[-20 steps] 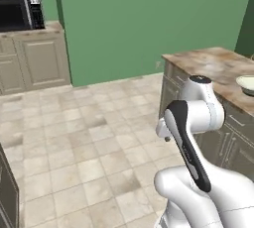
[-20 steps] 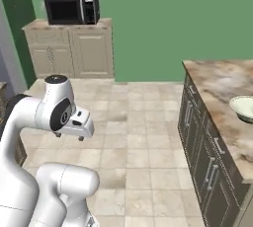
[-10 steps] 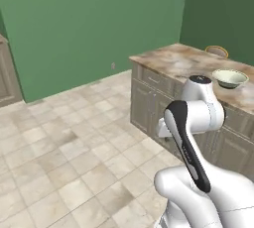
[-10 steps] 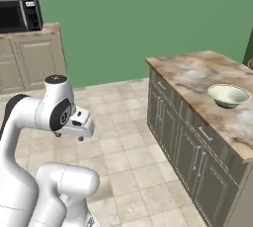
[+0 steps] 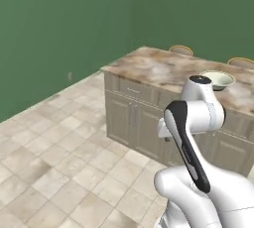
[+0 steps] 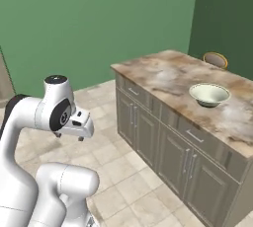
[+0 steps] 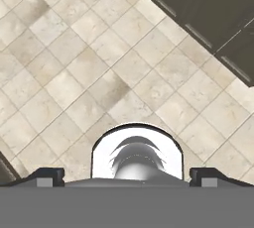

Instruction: Pick the bowl and saucepan and place them in the sink. Then turn on the water.

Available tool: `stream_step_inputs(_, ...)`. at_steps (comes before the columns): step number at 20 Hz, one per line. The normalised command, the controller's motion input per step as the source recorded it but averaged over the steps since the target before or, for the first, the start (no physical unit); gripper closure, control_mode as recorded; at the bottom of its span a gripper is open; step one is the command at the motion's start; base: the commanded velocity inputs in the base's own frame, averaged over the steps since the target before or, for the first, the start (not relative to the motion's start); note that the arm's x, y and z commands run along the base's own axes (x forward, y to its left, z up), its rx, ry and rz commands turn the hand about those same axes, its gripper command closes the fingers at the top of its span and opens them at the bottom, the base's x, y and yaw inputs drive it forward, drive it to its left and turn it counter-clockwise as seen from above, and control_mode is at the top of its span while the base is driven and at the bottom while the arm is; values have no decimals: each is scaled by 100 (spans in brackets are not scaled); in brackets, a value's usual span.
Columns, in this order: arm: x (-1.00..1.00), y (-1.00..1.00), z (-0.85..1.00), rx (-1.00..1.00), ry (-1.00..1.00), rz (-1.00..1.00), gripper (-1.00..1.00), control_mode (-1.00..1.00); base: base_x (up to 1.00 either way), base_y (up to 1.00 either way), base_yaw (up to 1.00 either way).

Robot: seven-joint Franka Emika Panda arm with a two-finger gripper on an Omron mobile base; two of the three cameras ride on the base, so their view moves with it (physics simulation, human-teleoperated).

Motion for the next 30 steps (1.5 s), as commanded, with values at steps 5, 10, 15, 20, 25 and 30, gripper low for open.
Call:
stream_step_inputs(5,0,0,0,0,0,0,-100,100,64,51,-49)
stream_step_inputs(10,0,0,0,0,0,0,-100,100,63,33,-45)
stream_step_inputs(15,0,0,0,0,0,0,-100,100,68,24,-41)
stream_step_inputs(20,0,0,0,0,0,0,-100,100,72,1,-33)
stream_step_inputs(25,0,0,0,0,0,0,-100,100,50,-9,-25)
stream_step_inputs(30,0,0,0,0,0,0,-100,100,40,-20,-23)
